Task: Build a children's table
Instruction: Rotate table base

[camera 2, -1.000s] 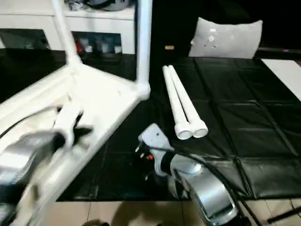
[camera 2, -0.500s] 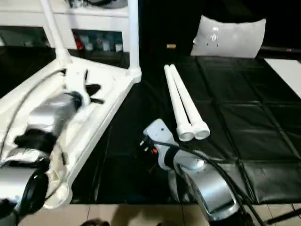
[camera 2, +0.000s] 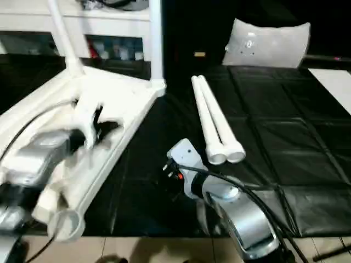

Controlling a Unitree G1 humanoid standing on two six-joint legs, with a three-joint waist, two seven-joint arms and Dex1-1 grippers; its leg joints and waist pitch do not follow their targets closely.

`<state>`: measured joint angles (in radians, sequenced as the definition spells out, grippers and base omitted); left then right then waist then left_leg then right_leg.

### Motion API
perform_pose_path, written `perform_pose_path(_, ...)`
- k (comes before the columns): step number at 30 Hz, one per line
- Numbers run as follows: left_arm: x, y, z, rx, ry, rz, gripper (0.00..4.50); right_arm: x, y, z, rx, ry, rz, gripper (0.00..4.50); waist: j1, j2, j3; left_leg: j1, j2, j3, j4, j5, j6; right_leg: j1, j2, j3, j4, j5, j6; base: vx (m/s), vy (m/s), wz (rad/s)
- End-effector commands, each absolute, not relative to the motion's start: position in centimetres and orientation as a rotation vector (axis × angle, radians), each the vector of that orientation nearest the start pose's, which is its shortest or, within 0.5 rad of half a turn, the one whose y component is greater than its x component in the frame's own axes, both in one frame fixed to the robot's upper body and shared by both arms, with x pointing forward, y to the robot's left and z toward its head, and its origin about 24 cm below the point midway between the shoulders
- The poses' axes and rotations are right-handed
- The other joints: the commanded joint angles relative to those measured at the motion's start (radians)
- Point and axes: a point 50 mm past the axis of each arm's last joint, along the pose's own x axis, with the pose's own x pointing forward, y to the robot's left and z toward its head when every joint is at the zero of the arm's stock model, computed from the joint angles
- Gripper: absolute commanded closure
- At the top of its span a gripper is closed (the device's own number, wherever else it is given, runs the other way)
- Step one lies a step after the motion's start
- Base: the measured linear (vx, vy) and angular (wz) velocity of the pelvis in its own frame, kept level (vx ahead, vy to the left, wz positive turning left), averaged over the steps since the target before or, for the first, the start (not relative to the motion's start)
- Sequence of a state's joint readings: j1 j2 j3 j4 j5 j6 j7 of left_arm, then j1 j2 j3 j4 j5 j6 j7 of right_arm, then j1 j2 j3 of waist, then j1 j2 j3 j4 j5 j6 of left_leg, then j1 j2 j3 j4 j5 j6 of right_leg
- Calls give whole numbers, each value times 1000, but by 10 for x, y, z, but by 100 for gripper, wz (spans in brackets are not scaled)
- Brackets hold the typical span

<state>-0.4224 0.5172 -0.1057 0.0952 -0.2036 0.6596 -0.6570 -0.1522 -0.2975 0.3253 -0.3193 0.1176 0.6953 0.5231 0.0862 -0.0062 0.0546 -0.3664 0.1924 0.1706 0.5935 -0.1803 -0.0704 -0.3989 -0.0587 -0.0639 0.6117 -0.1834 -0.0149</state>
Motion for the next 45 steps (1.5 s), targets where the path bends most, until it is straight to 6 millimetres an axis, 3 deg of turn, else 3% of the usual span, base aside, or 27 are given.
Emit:
perform_pose_path(1, 291, 187, 94, 274, 518, -726, 299, 239, -93, 71, -199, 354, 869, 0, -6, 20, -56, 19, 41, -19, -81, -298, -50, 39, -75, 54, -76, -311, -137, 0, 0, 0)
perform_pose_path(4, 278, 193, 90, 310, 579, -722, 299, 239, -93, 71, -200, 355, 871, 0, -7, 20, -52, 20, 35, -16, -81, -309, -48, 33, -70, 54, -82, -343, -128, 0, 0, 0)
perform_pose_path(5, 276, 196, 88, 322, 591, -709, 320, 239, -93, 71, -200, 355, 873, 0, -6, 22, -50, 25, 34, -15, -79, -323, -49, 29, -69, 54, -88, -366, -121, 0, 0, 0)
perform_pose_path(8, 271, 199, 85, 355, 622, -698, 338, 239, -93, 71, -202, 356, 875, 0, -6, 20, -50, 21, 32, -19, -82, -335, -49, 33, -70, 52, -93, -416, -92, 0, 0, 0)
perform_pose_path(12, 260, 197, 82, 414, 683, -753, 373, 238, -92, 71, -205, 355, 879, 0, -9, 21, -50, 23, 30, -20, -80, -342, -48, 27, -70, 52, -96, -434, -83, 0, 0, 0)
perform_pose_path(15, 260, 200, 79, 463, 705, -726, 392, 239, -93, 71, -209, 352, 878, 0, -9, 19, -52, 20, 31, -19, -80, -323, -44, 29, -67, 53, -93, -405, -83, 0, 0, 0)
perform_pose_path(16, 260, 202, 79, 473, 709, -716, 404, 239, -93, 71, -208, 351, 877, 0, -10, 24, -52, 19, 31, -20, -81, -318, -47, 30, -67, 53, -91, -389, -87, 0, 0, 0)
perform_pose_path(20, 260, 203, 78, 464, 721, -707, 425, 239, -93, 71, -212, 350, 874, 0, -10, 25, -56, 16, 30, -19, -79, -289, -50, 36, -65, 52, -81, -310, -113, 0, 0, 0)
perform_pose_path(21, 260, 202, 79, 467, 726, -720, 445, 239, -93, 72, -212, 349, 875, 0, -10, 27, -56, 17, 30, -18, -78, -292, -50, 35, -65, 53, -82, -307, -116, 0, 0, 0)
perform_pose_path(27, 263, 189, 76, 434, 717, -790, 445, 238, -92, 72, -207, 351, 886, 0, -11, 25, -54, 19, 28, -16, -78, -301, -48, 34, -65, 53, -86, -329, -116, 0, 0, 0)
perform_pose_path(29, 270, 168, 73, 355, 683, -843, 445, 236, -92, 73, -198, 358, 905, 0, -7, 25, -54, 21, 29, -14, -76, -301, -48, 34, -66, 54, -90, -341, -112, 0, 0, 0)
perform_pose_path(30, 270, 168, 73, 355, 683, -843, 445, 236, -92, 73, -198, 358, 905, 0, -1, 27, -56, 25, 28, -15, -74, -302, -49, 31, -67, 53, -89, -343, -109, 0, 0, 0)
perform_pose_path(36, 306, 136, 70, 310, 585, -822, 445, 227, -95, 76, -182, 373, 930, 0, -2, 21, -57, 9, 22, -16, -74, -271, -33, 45, -66, 51, -99, -344, -80, 0, 0, 0)
perform_pose_path(37, 319, 127, 71, 293, 550, -809, 445, 222, -97, 79, -153, 372, 961, 0, 0, 24, -61, 14, 24, -19, -73, -274, -33, 44, -69, 52, -96, -337, -80, 0, 0, 0)
perform_pose_path(39, 334, 117, 75, 288, 504, -789, 445, 214, -101, 83, -144, 376, 1004, 0, 0, 16, -62, 5, 21, -18, -69, -241, -18, 52, -68, 50, -99, -317, -64, 0, 0, 0)
perform_pose_path(40, 338, 115, 76, 294, 492, -785, 445, 213, -102, 84, -147, 379, 1011, 0, 6, 22, -67, 9, 24, -20, -66, -232, -15, 53, -72, 51, -95, -306, -64, 0, 0, 0)
perform_pose_path(42, 344, 112, 79, 278, 468, -770, 445, 211, -105, 83, -158, 389, 1018, 0, 1, 16, -66, 1, 23, -19, -67, -214, -12, 56, -70, 49, -93, -285, -74, 0, 0, 0)
perform_pose_path(43, 344, 112, 80, 277, 467, -770, 445, 211, -106, 83, -159, 390, 1017, 0, 2, 15, -67, 3, 23, -18, -65, -213, -11, 55, -71, 49, -93, -283, -78, 0, 0, 0)
perform_pose_path(45, 348, 110, 85, 266, 434, -769, 445, 210, -110, 83, -174, 401, 1010, 0, 0, 22, -68, 4, 24, -18, -64, -213, -11, 54, -72, 49, -92, -279, -95, 0, 0, 0)
